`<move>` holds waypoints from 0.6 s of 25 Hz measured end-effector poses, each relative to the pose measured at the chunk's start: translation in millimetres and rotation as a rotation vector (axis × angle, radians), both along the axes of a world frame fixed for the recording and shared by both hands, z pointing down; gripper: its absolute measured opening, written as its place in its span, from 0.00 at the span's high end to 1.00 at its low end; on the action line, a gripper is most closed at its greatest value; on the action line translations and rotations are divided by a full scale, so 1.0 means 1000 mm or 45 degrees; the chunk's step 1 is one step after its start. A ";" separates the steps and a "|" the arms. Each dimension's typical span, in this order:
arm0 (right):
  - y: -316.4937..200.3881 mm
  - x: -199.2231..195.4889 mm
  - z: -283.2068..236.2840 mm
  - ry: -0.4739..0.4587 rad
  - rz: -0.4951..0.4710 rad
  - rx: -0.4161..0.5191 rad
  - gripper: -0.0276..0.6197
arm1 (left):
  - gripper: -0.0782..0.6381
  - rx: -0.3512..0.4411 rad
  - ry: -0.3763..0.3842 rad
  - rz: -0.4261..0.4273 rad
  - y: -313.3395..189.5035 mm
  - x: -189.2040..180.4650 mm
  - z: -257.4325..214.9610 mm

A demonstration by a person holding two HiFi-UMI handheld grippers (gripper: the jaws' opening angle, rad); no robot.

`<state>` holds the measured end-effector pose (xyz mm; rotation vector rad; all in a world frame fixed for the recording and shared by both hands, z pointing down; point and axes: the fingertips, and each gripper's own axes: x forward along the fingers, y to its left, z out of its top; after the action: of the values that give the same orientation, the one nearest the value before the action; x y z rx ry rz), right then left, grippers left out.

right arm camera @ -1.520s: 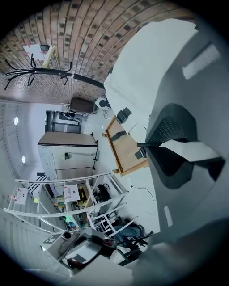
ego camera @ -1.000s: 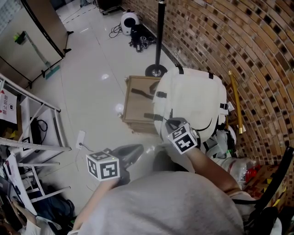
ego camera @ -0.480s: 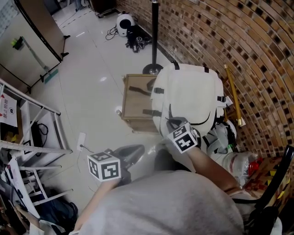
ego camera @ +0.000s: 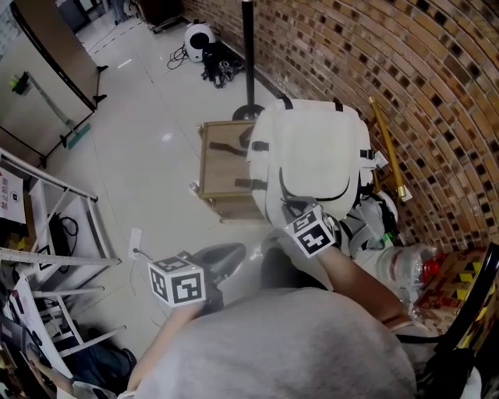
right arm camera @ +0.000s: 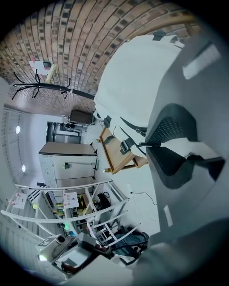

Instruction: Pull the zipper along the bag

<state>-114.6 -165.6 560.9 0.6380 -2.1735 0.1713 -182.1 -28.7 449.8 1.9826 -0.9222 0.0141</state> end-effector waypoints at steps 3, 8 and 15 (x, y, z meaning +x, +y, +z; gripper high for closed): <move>0.003 0.005 0.001 0.012 0.009 -0.007 0.91 | 0.89 0.001 0.011 0.012 0.001 0.003 0.001; 0.011 0.019 0.006 0.059 0.013 -0.024 0.91 | 0.89 0.006 0.051 0.017 -0.001 0.008 0.002; 0.013 0.032 0.006 0.080 0.023 -0.032 0.91 | 0.89 0.003 0.070 0.030 -0.008 0.014 0.005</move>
<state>-82.5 -152.5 567.4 0.6407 -2.1027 0.1858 -167.7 -36.9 454.7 1.9861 -0.8639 -0.0283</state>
